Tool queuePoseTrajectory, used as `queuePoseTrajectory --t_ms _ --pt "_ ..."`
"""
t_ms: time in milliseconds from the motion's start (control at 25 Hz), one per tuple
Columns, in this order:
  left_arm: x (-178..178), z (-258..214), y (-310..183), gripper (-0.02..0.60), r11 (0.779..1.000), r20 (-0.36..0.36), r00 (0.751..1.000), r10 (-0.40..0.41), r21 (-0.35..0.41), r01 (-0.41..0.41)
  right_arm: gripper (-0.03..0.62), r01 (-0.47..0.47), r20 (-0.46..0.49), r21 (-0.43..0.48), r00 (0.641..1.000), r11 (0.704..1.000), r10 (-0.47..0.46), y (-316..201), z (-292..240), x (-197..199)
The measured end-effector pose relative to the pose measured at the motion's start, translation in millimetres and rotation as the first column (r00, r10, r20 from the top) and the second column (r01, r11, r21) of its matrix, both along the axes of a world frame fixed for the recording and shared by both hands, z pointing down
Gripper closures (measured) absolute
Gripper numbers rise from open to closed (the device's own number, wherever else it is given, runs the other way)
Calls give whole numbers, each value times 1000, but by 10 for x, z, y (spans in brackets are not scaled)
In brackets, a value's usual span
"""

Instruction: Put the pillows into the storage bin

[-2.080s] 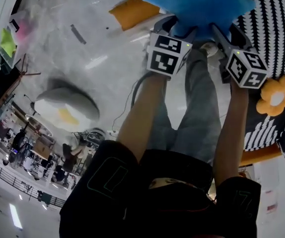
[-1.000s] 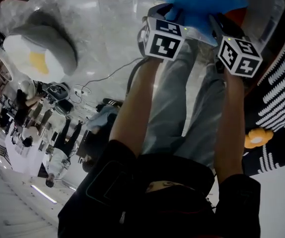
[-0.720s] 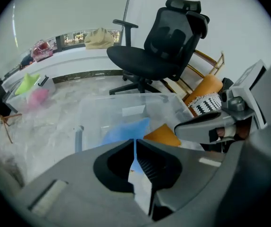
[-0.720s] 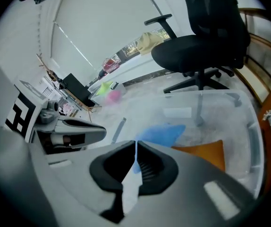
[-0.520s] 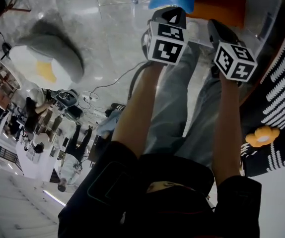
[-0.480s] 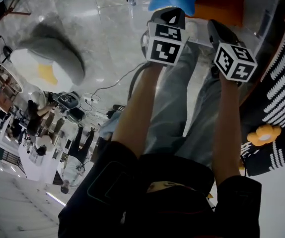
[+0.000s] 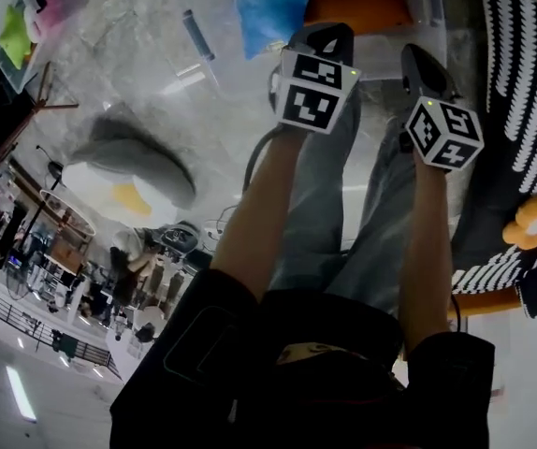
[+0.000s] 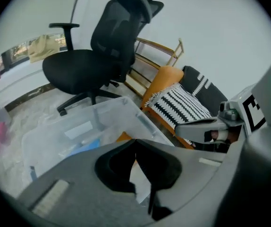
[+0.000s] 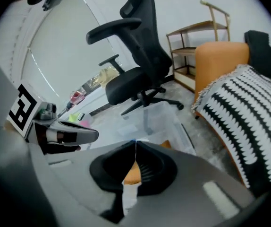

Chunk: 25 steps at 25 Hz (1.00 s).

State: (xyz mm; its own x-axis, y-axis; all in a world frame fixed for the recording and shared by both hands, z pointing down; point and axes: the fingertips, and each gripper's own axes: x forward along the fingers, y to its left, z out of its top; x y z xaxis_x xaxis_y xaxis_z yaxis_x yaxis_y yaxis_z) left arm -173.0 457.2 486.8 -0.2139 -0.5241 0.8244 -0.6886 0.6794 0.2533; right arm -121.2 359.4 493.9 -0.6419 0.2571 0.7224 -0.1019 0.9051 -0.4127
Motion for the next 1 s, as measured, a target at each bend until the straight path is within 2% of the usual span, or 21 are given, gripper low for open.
queuePoseTrajectory --t_ms 40,160,200,360,400,520,600,680,840,1000 --pt "28 -20 -143 571 999 11 999 42 -9 -42 586 -34 5 24 999 999 34 -153 -31 62" --pt "157 -97 -549 568 991 26 991 132 -15 -132 483 -129 0 38 992 991 129 -560 -79 307" --pt "207 -115 -691 566 989 25 989 149 -9 -149 479 -158 -4 41 987 987 159 -700 -74 397" --pt "552 -98 -1338 397 972 -4 972 235 13 -235 442 -281 -21 68 959 957 283 -1304 -46 860" --pt "666 -87 -1493 374 962 -12 962 273 16 -273 424 -321 -27 74 946 944 324 -1439 -45 998" --pt "991 -105 -1961 357 924 -25 924 383 36 -382 401 -448 -25 90 892 889 452 -1854 -69 1385" --pt "1206 -143 -2267 348 908 -31 908 418 52 -416 375 -502 -14 93 863 860 505 -2121 -98 1624" --pt "1407 -172 -2583 339 890 -32 891 453 71 -450 375 -541 -11 112 838 833 546 -2364 -98 1880" --pt "1882 -174 -3158 330 823 -37 825 564 107 -558 373 -649 -24 152 752 746 659 -2760 -82 2515" --pt "2371 -178 -3600 324 756 -36 758 651 121 -643 373 -719 -25 180 679 671 734 -3088 -97 3117"
